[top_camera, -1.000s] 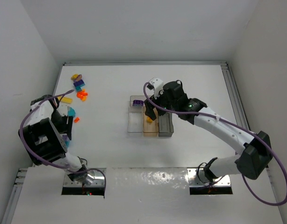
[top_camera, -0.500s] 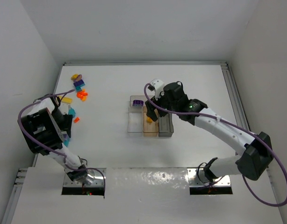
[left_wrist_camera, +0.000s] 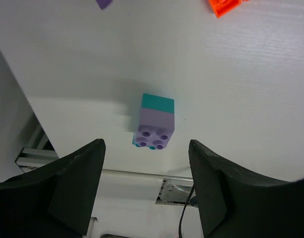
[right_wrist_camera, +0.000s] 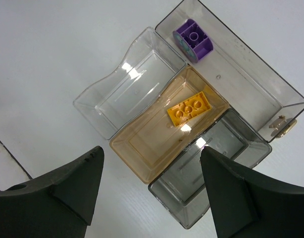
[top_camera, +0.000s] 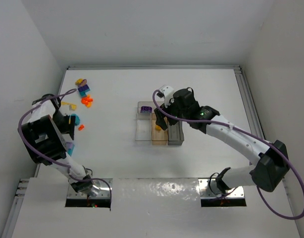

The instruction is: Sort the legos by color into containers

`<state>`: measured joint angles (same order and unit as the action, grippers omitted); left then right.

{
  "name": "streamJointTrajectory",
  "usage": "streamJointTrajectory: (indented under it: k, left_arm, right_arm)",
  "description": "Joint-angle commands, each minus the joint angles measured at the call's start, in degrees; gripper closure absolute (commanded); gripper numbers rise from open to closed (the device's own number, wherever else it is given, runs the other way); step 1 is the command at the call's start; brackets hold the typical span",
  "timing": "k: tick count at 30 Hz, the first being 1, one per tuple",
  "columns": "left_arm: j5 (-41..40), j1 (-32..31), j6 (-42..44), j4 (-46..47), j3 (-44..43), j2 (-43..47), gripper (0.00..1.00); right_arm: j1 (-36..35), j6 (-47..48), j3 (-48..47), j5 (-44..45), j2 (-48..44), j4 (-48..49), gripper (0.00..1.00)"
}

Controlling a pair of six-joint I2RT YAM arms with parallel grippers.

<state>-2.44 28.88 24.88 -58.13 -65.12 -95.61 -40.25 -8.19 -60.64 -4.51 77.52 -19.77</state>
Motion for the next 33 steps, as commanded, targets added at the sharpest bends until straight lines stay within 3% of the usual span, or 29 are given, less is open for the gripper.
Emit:
streamJointTrajectory:
  k: [1, 13, 21, 25, 30, 32, 33]
  left_arm:
    - [-0.4, 0.1, 0.7, -0.5, -2.7, 2.0, 0.33]
    - [1.1, 0.7, 0.2, 2.5, 2.9, -1.4, 0.36]
    - [-2.8, 0.8, 0.3, 5.0, 4.9, -2.3, 0.52]
    - [-2.2, 0.7, 0.3, 5.0, 5.0, -2.4, 0.66]
    - [1.0, 0.8, 0.2, 3.5, 3.2, -1.9, 0.98]
    - [2.2, 0.8, 0.3, 1.6, 1.8, -1.5, 1.0]
    - [6.5, 0.8, 0.6, 0.5, 0.8, -1.3, 1.0]
  right_arm:
    - [-0.1, -0.1, 0.3, -0.1, -1.5, 0.9, 0.22]
    - [-0.1, 0.2, -0.1, 0.9, -1.6, -1.8, 0.23]
    - [-0.1, 0.4, 0.3, 0.8, -1.9, -1.8, 0.23]
    - [-0.1, 0.3, 0.7, 1.0, -2.5, -1.6, 0.23]
    - [-0.1, 0.5, 0.8, 1.3, -3.0, -1.6, 0.23]
    - [-0.1, 0.6, 0.8, 0.9, -3.0, -1.6, 0.23]
    - [-0.1, 0.9, 0.7, 0.6, -3.1, -1.7, 0.23]
